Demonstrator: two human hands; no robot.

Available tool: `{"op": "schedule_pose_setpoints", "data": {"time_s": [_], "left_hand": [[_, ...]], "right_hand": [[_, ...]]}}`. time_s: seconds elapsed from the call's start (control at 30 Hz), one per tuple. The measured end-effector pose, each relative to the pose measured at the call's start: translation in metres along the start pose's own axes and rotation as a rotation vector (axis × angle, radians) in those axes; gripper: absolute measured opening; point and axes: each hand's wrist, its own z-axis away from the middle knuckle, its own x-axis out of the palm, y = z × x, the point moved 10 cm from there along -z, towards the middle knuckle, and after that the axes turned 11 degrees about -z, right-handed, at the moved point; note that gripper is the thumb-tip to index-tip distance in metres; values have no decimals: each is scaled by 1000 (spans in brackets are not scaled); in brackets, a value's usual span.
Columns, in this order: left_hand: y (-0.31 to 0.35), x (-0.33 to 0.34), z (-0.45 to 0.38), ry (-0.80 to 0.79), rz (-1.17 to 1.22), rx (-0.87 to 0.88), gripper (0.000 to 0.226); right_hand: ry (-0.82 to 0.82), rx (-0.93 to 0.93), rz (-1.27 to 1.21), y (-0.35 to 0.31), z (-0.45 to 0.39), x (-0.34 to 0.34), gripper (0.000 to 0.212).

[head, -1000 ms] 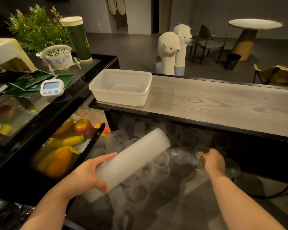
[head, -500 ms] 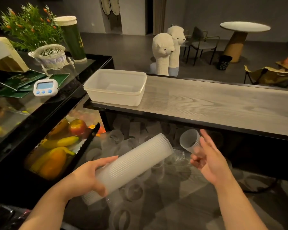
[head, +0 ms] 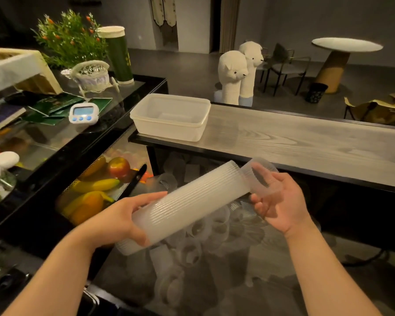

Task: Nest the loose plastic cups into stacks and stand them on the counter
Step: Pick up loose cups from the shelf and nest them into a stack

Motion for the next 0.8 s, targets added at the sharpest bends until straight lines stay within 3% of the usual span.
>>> {"op": "schedule_pose_setpoints", "data": {"time_s": [0.27, 0.43, 0.53, 0.67, 0.8], "left_hand": [[10, -14, 14, 55, -149, 31, 105], [11, -18, 18, 114, -234, 23, 110], [9, -25, 19, 158, -232, 37, 106], [-2, -32, 20, 187, -132, 49, 97], [-10, -41, 19, 215, -99, 71, 99]], "right_hand": [[-82, 95, 126, 6, -10, 44, 38], [-203, 78, 351, 9, -9, 76, 51], [-269, 96, 441, 14, -6, 94, 44], [-189, 20, 629, 8, -3, 106, 27], [-208, -32, 703, 18, -1, 128, 23]]}}
